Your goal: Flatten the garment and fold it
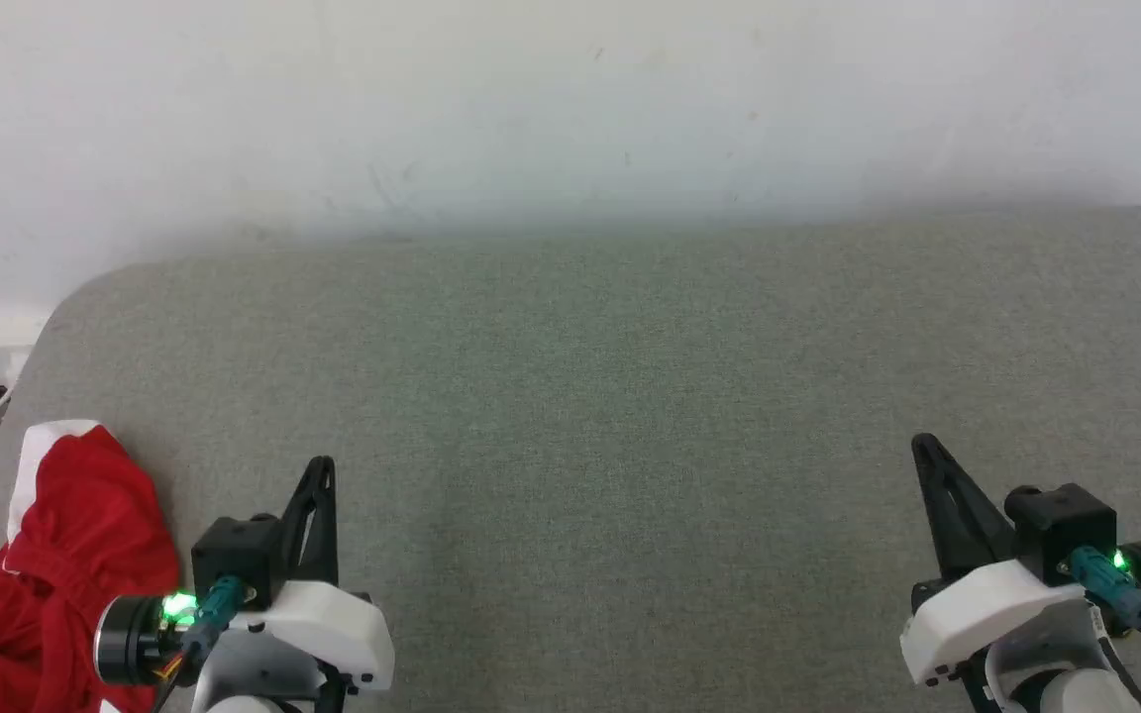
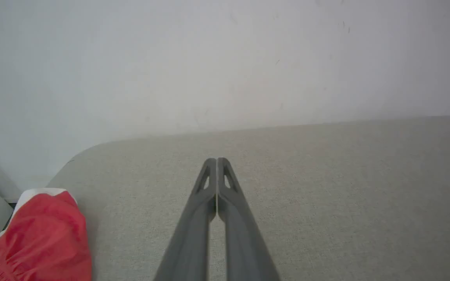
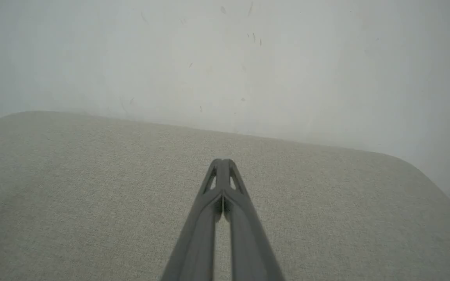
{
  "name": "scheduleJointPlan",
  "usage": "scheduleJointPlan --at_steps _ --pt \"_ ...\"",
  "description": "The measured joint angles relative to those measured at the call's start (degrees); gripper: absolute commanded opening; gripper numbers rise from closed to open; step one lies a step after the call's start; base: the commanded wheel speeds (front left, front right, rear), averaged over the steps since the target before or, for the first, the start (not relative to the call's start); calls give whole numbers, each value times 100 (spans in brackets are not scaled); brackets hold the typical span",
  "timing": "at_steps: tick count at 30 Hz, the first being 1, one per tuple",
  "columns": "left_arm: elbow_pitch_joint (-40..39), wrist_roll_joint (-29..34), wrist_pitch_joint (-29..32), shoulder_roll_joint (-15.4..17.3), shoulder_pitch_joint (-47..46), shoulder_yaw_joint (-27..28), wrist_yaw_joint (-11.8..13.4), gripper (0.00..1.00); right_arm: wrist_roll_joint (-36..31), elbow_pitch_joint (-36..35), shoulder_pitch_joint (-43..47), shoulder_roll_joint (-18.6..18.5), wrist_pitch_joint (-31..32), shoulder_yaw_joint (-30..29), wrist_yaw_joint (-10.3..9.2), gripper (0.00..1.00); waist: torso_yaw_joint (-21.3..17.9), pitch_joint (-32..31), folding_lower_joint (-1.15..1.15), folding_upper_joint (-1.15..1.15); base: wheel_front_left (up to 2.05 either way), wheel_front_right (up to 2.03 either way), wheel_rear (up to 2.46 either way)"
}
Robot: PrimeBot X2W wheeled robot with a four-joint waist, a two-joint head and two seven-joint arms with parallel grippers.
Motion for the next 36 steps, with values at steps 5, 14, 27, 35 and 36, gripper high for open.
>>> scheduleJointPlan --at_steps 5,14,27,35,36 --pt "0 0 0 0 0 0 0 0 0 0 0 0 0 0 0 0 0 0 0 0 0 0 0" --pt "0 0 0 0 0 0 0 0 0 0 0 0 0 0 0 0 0 0 0 0 0 0 0" --pt "7 -14 -7 1 3 -21 -4 100 12 4 6 -3 -16 2 0 100 -4 2 0 0 0 0 0" --pt "43 -165 -113 1 3 -54 -10 100 91 20 8 -3 -110 1 0 100 -4 -1 0 0 0 0 0" --pt "47 -171 -115 1 2 -59 -10 100 105 20 8 -3 -122 1 0 100 -1 -3 0 0 0 0 0"
